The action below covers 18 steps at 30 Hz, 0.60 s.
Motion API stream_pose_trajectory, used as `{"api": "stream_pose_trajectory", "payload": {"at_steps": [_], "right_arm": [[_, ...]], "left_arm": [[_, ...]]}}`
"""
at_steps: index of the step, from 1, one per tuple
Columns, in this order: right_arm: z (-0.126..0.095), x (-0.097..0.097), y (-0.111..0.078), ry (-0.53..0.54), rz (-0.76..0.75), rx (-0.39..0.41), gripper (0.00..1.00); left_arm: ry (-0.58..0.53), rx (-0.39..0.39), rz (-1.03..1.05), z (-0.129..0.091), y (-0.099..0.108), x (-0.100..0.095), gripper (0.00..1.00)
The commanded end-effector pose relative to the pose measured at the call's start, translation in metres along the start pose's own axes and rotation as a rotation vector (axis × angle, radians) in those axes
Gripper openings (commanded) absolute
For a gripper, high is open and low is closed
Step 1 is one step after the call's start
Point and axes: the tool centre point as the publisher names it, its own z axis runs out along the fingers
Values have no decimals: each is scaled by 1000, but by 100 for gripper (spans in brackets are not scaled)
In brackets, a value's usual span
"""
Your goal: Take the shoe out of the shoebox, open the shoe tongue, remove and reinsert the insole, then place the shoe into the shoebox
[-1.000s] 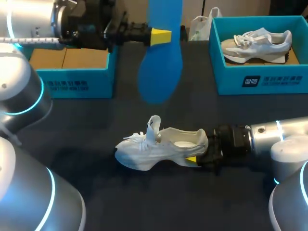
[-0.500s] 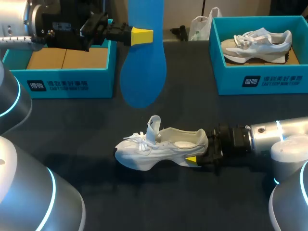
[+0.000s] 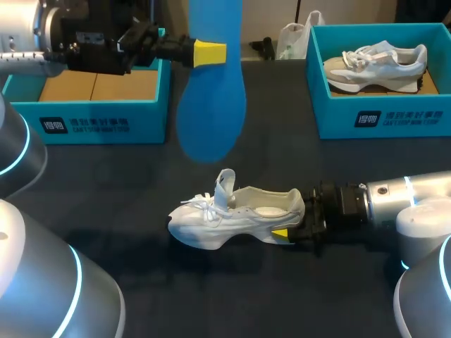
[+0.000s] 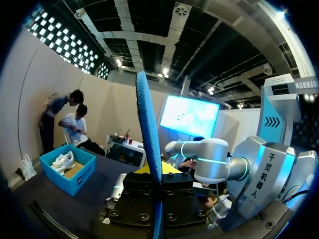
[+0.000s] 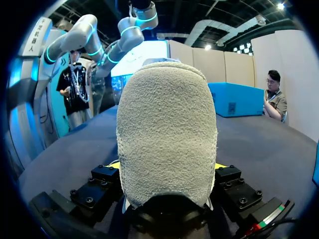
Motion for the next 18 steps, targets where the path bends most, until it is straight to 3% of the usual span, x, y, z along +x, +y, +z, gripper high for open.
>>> {"api": "stream_pose_trajectory", "payload": {"at_steps": [1, 18], "right_arm": [[1, 2, 0, -1, 1, 7, 0], [1, 2, 0, -1, 1, 7, 0]], "left_arm": [[0, 1, -14, 0, 1, 0, 0], [18, -9, -88, 9, 23, 1, 0]]}}
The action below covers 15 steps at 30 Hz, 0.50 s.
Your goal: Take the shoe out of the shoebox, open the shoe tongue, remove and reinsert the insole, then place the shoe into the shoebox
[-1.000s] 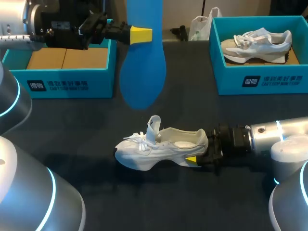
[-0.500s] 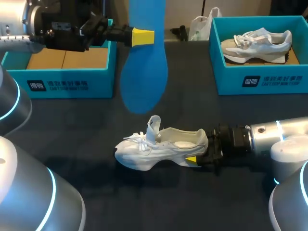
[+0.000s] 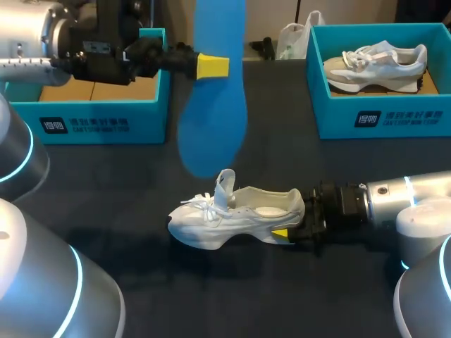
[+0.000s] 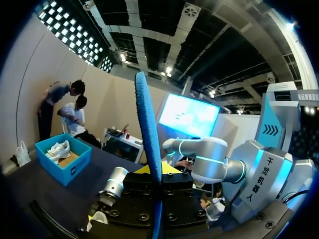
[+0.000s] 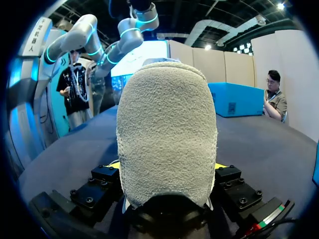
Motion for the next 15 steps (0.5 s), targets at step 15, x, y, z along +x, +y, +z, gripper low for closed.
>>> {"api": "stream_pose_trajectory", "payload": {"at_steps": [15], "right_arm": [[1, 2, 0, -1, 1, 7, 0]], "left_arm": [[-12, 24, -30, 14, 6, 4, 0]]}}
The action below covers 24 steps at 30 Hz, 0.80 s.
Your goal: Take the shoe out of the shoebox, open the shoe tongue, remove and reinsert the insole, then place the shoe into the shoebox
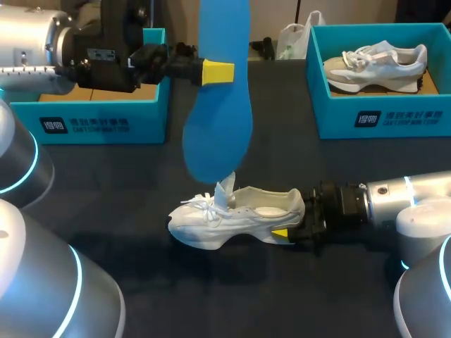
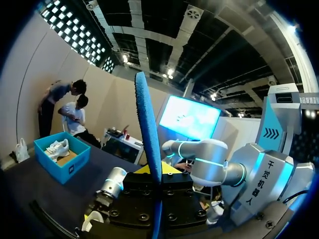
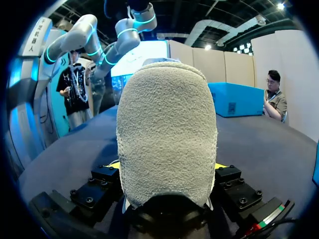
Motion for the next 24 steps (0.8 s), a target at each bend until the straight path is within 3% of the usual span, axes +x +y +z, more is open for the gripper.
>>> {"api": "stream_pose_trajectory", "payload": {"at_steps": [1, 24], "right_arm": [[1, 2, 0, -1, 1, 7, 0], [1, 2, 0, -1, 1, 7, 0]], "left_arm": [[-3, 6, -6, 8, 3, -2, 0], [25, 2, -15, 18, 8, 3, 0]]}}
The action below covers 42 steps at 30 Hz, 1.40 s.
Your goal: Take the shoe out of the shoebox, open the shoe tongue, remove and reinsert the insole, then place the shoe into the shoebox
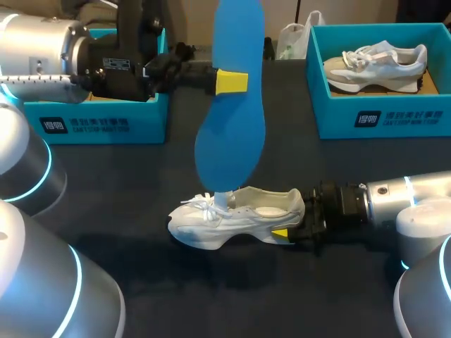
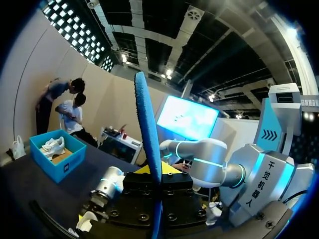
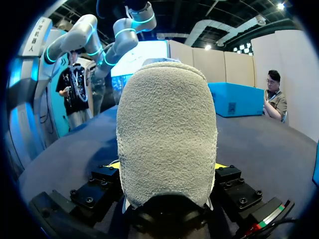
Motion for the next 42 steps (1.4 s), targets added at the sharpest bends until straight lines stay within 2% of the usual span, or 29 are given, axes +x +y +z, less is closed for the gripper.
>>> {"api": "stream_pose_trajectory", "payload": {"at_steps": [1, 2, 3, 4, 5, 13, 24, 31, 42], "right_arm": [[1, 3, 0, 1, 1, 9, 0], [1, 3, 0, 1, 3, 15, 0], [1, 3, 0, 1, 3, 16, 17], [0, 4, 0, 2, 3, 16, 62], [0, 5, 0, 2, 4, 18, 100], [-12, 11, 3, -3, 13, 72, 100], [-37, 7, 7, -54, 61, 252, 100], [-50, 8, 16, -73, 92, 402, 100], [-54, 10, 38, -82, 155, 731, 100]], "left_arm": [[1, 1, 0, 2, 0, -2, 0], [1, 1, 0, 2, 0, -2, 0], [1, 1, 0, 2, 0, -2, 0], [1, 1, 0, 2, 0, -2, 0], [1, 1, 0, 2, 0, -2, 0], [1, 1, 0, 2, 0, -2, 0], [1, 1, 0, 2, 0, -2, 0], [1, 1, 0, 2, 0, -2, 0], [1, 1, 0, 2, 0, -2, 0]]}}
